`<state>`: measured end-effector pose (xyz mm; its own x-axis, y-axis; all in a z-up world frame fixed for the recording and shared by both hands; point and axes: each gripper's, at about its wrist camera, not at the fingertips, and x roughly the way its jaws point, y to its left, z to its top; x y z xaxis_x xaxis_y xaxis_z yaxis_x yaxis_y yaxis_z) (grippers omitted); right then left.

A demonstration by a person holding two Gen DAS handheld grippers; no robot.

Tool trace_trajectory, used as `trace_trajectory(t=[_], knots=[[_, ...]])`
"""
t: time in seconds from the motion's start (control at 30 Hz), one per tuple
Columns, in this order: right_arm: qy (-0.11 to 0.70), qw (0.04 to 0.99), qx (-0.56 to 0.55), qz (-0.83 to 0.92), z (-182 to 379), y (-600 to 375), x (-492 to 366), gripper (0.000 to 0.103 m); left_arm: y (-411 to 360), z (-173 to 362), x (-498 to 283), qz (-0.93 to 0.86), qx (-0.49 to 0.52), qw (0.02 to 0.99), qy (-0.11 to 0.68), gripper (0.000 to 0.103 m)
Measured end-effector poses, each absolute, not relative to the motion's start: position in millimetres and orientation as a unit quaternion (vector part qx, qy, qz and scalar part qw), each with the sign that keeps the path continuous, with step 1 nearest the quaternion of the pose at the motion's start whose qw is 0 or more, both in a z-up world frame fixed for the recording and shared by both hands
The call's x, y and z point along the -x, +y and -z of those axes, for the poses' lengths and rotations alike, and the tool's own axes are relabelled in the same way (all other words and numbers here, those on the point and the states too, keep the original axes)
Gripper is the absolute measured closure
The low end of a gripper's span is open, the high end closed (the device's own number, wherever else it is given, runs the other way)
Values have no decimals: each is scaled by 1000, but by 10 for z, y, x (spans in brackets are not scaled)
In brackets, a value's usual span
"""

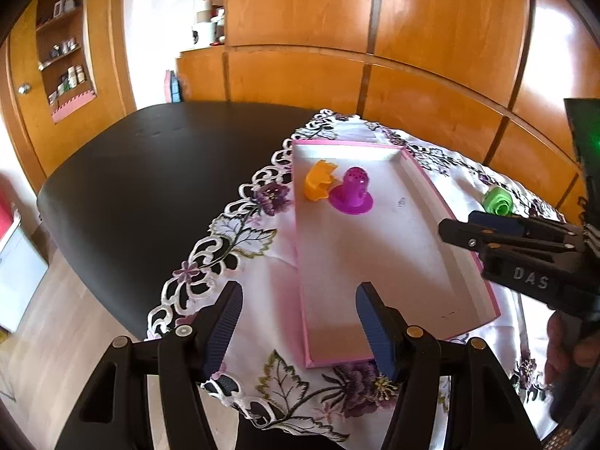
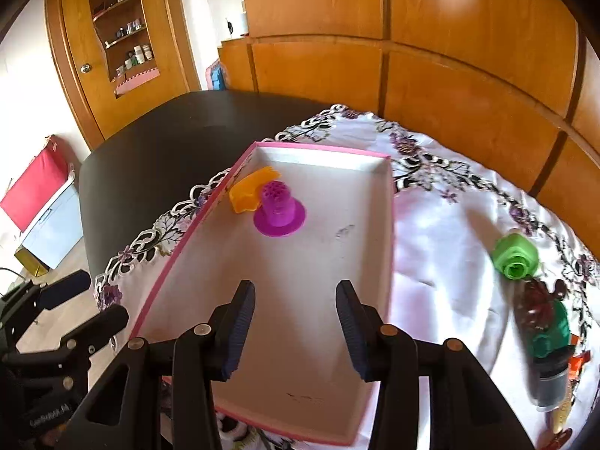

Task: Organize rigid objects
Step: 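Move both tools back to the remaining objects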

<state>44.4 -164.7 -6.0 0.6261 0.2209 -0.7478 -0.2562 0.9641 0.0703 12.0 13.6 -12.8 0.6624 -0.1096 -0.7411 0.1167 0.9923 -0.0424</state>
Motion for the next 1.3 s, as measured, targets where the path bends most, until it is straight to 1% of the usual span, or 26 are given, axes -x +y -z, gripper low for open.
trace_trajectory(t=[0.27,0.47,0.7,0.87,1.03,1.13,1.3], knots=[[403,910,7,-93,15,-2139,-355,58,-64,115,-128,80,-29,908,410,39],[400,916,-11,-40,-10,-2722,-293,58,-227,119,-163,111,-36,898,424,39],[383,921,-32,63,-95,-3688,-174,58,-482,49,-229,141,-61,895,419,39],[369,913,-81,151,24,-4412,-81,58,-756,-2,-320,163,-84,891,416,39],[373,891,-177,188,187,-4870,11,58,-1150,-30,-412,193,-103,884,414,31],[370,891,-184,188,160,-4892,-5,58,-1427,-21,-468,213,-112,877,415,29],[373,891,-192,172,160,-4858,12,58,-1919,13,-641,244,-159,865,409,26]])
